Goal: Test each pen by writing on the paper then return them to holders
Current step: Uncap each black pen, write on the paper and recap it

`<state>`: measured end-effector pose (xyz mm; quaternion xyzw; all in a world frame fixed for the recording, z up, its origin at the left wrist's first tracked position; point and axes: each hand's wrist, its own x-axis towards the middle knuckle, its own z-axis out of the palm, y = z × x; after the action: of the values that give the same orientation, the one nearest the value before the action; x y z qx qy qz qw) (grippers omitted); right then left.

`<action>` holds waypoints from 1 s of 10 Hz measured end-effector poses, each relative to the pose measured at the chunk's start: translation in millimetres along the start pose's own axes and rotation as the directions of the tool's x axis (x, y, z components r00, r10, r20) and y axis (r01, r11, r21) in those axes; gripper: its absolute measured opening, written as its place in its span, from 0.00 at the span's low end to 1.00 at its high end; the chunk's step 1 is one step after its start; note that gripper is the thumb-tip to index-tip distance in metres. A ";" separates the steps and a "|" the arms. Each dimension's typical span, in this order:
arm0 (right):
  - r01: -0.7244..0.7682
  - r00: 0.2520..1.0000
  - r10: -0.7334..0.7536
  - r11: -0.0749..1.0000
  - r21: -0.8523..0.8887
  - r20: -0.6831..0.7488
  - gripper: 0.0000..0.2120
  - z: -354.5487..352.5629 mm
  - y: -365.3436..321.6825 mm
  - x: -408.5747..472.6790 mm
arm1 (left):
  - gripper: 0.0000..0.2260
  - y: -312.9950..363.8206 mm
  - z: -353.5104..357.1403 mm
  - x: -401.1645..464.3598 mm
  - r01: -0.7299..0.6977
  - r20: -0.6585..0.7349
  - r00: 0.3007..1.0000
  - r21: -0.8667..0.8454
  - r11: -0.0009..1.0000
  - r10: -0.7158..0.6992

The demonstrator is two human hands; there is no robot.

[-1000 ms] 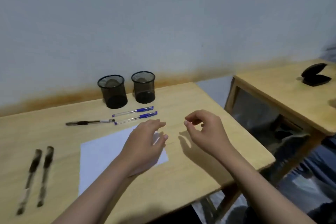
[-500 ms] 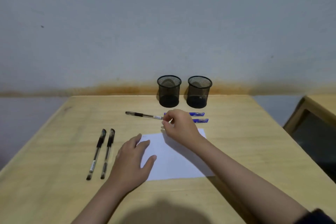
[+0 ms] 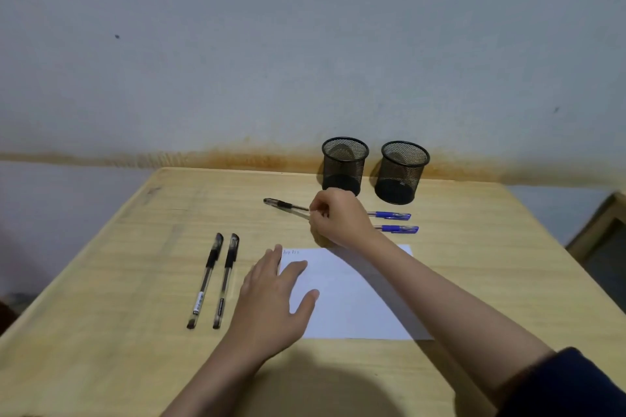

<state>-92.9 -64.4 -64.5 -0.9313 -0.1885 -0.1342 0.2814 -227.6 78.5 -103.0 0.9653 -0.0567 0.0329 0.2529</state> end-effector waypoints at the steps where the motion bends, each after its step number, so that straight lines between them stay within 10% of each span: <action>1: -0.067 0.990 0.096 0.963 0.262 -0.103 0.05 -12.4 -4.7 -7.2 | 0.26 -0.3 0.9 0.3 0.000 -0.015 1.000 0.000 1.000 0.000; 5: -0.174 0.954 0.296 0.668 0.724 -0.044 0.03 -81.0 -4.6 -85.7 | 0.21 10.2 -26.4 10.7 -0.213 -0.466 0.881 -0.250 0.945 0.075; 8: -0.178 0.948 0.315 0.398 0.900 0.048 0.04 -94.2 -18.3 -97.3 | 0.07 24.4 -41.9 27.1 -0.316 -0.505 0.858 -0.372 0.873 0.095; 10: -0.218 0.965 0.241 0.497 0.840 0.108 0.05 -69.6 -38.2 -93.3 | 0.06 33.7 -43.0 24.1 -0.400 -0.468 0.860 -0.367 0.840 0.205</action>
<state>-202.5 -100.7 -23.6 -0.6929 -0.1012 0.0016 0.7139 -209.5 68.2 -47.1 0.8286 -0.1637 0.2610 0.4675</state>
